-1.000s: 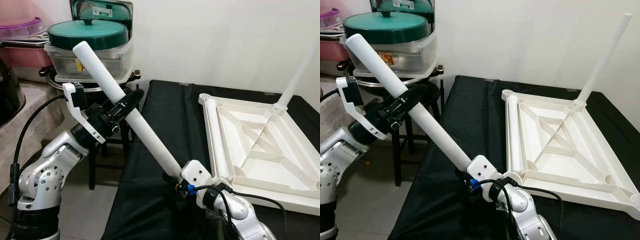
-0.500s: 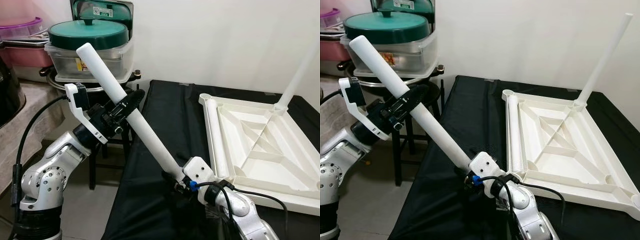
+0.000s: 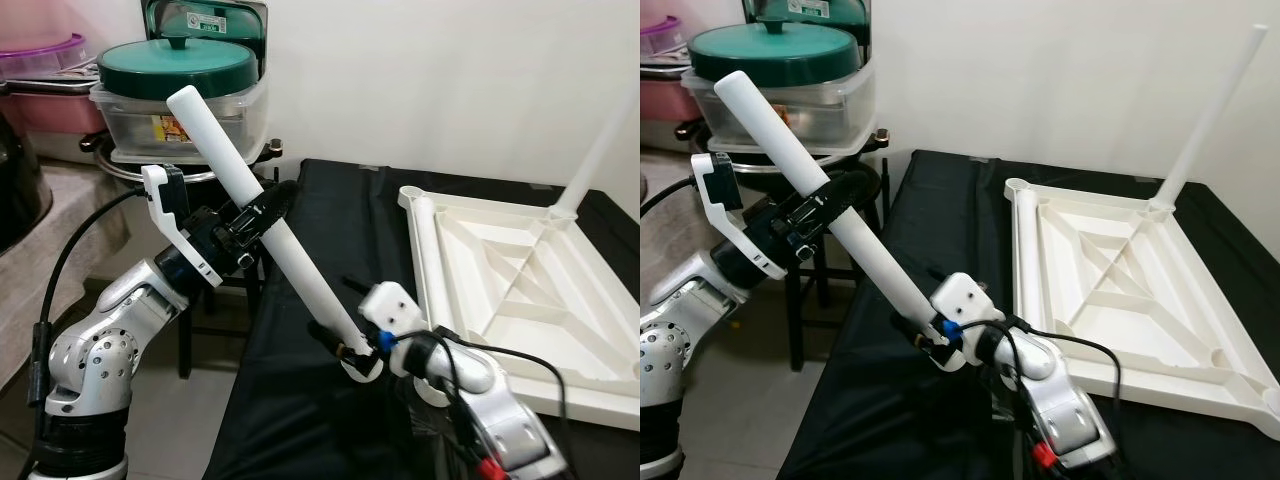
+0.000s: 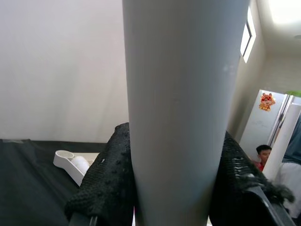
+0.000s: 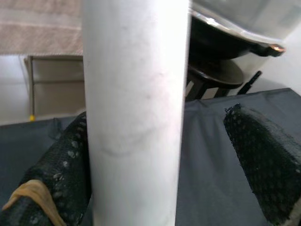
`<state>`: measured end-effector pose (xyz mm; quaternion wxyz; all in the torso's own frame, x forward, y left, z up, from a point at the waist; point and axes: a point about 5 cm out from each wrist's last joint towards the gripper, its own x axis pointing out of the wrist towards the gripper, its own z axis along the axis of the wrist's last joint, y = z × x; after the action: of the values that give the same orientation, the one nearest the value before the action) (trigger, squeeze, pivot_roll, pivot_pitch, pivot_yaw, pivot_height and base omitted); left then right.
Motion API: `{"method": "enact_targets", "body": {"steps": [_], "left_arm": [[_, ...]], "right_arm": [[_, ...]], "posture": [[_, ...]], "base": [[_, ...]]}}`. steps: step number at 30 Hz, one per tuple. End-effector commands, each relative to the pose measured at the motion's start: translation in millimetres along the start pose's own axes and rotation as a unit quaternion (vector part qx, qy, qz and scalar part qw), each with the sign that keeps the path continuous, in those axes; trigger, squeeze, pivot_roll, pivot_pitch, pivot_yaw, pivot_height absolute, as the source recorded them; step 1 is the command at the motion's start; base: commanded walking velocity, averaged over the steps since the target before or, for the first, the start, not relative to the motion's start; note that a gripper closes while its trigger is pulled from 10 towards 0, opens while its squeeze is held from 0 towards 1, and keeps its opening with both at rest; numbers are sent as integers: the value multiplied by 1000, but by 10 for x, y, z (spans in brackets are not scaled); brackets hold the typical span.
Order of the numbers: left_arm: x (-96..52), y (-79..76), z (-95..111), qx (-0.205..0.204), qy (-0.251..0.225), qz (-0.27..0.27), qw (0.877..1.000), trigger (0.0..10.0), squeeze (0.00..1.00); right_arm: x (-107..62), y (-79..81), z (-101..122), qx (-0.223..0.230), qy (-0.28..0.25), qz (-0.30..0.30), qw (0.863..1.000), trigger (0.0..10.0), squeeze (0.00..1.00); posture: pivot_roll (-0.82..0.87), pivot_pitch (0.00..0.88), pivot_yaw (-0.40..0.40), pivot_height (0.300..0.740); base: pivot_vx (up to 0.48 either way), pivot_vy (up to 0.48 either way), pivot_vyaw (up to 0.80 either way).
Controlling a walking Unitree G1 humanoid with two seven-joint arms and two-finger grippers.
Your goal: Building children table
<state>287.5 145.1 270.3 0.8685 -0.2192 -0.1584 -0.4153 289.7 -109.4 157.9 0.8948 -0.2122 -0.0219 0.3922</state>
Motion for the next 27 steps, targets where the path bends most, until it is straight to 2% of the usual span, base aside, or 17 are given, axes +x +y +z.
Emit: {"method": "enact_targets", "body": {"steps": [1,2,3,4,6,11,12,20,22,27], "left_arm": [[38,-50,14,1,2,-16,1000,4118,0],[34,-68,18,1,5,-21,1000,4902,0],[31,-83,24,0,6,-25,1000,6549,0],[31,-83,24,0,6,-25,1000,6549,0],[34,-108,24,-3,9,-35,999,10000,0],[55,-118,3,-3,13,-41,999,10000,0],[62,-121,0,-3,14,-43,999,10000,0],[66,-132,-11,-6,20,-49,999,10000,0],[78,-144,-53,-12,26,-54,998,10000,0],[89,-149,-69,-12,29,-56,998,10000,0]], "right_arm": [[20,15,-34,-4,6,6,1000,10000,1000],[55,12,-96,-12,32,10,999,10000,0],[85,4,-175,-19,63,10,998,10000,0],[85,4,-175,-19,63,10,998,10000,0],[128,2,-226,-2,83,14,996,10000,0],[184,41,-174,17,73,36,997,10000,0],[211,27,-155,26,71,32,997,0,0],[281,-5,-39,51,44,34,997,0,0],[315,33,105,42,16,53,998,0,0],[331,24,139,29,12,49,998,0,0]], "posture": [[60,0,-94,740],[63,0,-97,740],[65,0,-99,740],[65,0,-99,740],[68,0,-101,740],[67,0,-100,740],[68,0,-99,740],[68,0,-95,740],[63,0,-90,740],[63,0,-90,740]], "base": [[0,0,0],[0,0,0],[0,0,0],[0,0,0],[0,0,0],[0,0,0],[0,0,0],[0,0,0],[0,0,0],[0,0,0]]}}
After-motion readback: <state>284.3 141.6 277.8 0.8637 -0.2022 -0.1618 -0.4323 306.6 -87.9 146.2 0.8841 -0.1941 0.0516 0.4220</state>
